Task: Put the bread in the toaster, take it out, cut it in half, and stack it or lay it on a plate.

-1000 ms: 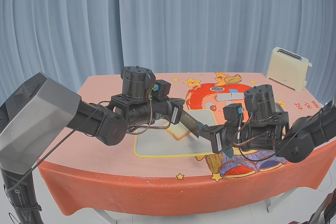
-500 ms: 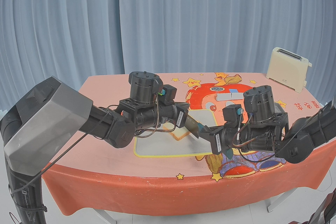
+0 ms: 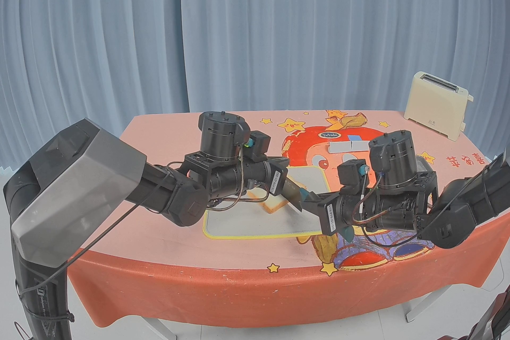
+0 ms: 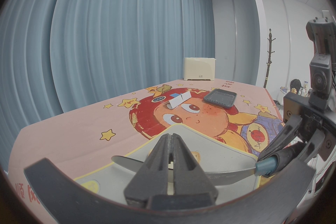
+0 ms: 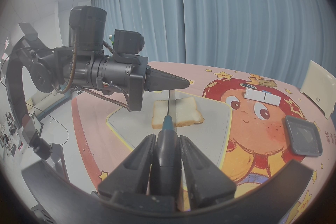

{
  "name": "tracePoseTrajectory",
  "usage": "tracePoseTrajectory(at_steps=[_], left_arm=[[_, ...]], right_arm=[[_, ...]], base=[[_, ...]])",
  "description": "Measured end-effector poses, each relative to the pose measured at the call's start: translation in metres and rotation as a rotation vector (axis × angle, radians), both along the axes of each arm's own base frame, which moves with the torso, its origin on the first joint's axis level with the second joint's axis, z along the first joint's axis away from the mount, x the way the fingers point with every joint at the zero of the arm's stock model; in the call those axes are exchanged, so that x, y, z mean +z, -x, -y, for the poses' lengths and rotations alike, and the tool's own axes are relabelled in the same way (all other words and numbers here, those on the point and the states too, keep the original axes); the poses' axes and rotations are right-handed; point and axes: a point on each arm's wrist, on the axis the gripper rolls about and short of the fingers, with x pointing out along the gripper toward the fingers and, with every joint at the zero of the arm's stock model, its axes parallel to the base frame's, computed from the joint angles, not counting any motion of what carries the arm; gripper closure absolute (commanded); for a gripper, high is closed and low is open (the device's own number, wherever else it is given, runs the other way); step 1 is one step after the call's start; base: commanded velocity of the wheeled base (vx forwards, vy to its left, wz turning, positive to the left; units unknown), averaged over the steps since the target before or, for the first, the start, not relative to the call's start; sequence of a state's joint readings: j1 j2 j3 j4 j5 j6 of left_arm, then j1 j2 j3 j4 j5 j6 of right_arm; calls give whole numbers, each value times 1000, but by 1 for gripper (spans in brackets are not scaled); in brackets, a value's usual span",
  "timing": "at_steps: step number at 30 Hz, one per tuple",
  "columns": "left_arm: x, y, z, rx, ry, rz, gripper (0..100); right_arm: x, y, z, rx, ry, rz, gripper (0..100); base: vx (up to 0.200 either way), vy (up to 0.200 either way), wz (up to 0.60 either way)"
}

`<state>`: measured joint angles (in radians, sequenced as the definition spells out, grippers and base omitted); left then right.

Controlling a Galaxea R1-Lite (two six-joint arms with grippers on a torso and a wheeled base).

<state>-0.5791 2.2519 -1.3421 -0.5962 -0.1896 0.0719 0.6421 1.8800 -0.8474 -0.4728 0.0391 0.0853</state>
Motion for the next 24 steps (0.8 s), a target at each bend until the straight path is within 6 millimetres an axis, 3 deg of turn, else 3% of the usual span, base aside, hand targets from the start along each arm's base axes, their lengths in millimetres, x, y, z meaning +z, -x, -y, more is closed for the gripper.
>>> tracePoseTrajectory(at_steps=[24], left_arm=[[-7,-2,0,4,2,-2,100]], right_arm=[[-1,1,-1,4,-2,2,100]], base=[[0,0,0]])
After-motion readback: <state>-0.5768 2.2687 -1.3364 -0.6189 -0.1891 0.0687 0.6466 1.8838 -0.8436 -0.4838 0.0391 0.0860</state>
